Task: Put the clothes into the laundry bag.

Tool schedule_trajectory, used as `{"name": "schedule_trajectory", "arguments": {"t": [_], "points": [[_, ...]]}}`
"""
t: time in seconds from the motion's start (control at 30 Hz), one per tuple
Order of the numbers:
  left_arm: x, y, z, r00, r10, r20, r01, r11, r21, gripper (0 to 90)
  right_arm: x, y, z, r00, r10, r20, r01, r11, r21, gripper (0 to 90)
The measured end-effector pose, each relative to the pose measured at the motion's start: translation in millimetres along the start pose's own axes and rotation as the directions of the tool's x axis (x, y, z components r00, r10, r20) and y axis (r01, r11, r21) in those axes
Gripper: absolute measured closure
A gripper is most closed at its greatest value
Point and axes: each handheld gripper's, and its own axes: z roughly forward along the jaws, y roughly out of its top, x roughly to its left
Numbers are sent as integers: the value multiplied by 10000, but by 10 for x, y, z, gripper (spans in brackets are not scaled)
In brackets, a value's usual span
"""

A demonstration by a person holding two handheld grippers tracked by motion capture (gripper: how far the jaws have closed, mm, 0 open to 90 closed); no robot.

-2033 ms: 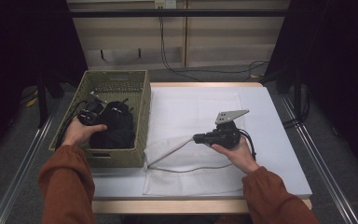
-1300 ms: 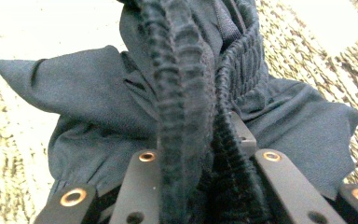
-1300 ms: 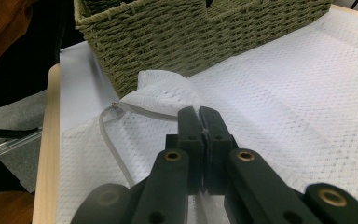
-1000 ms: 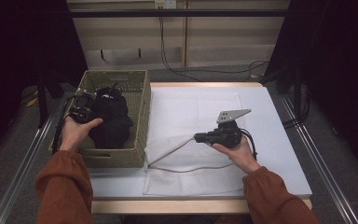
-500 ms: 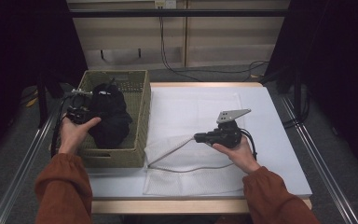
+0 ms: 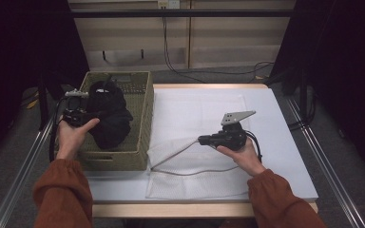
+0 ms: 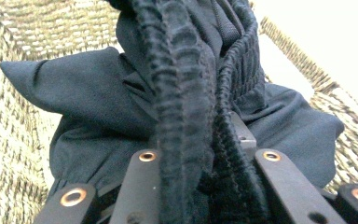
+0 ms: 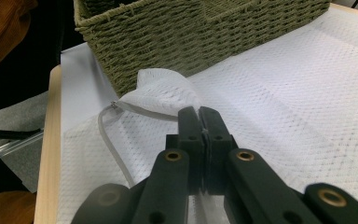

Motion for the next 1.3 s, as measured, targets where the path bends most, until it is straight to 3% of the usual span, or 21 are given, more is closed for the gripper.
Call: {"name": "schedule_trajectory", "arguments": {"t": [0.23,0.5,0.63,0.83,1.03,1.13,1.2,1.3], "points": [[36,-12,-100,9994,-262,232,277,9974,-662,732,6,1,5,10000,-47,20,47,10000,7,887],[6,1,-230,9996,-109,277,150,9879,-1542,733,-7,-3,21,10000,-28,-10,28,10000,17,887],[0,1,-290,9984,-251,511,349,9790,-2010,732,-8,-5,21,10000,-3,-5,3,10000,42,887],[-32,-12,-373,9981,-93,610,247,9660,-2573,732,-7,-10,28,10000,-3,6,3,10000,74,887],[-59,-57,-422,9989,-97,458,220,9606,-2770,732,-10,-11,28,10000,8,-25,-7,10000,64,887],[-67,-75,-433,9981,-45,613,219,9579,-2863,732,-7,-17,37,10000,6,-16,-5,9999,132,887],[-94,-99,-471,9979,-82,641,282,9482,-3164,733,-7,-23,45,10000,8,-2,-8,9999,148,888],[-99,-133,-512,9970,-44,773,301,9419,-3347,732,-9,-30,54,10000,34,-25,-33,9998,171,888]]}}
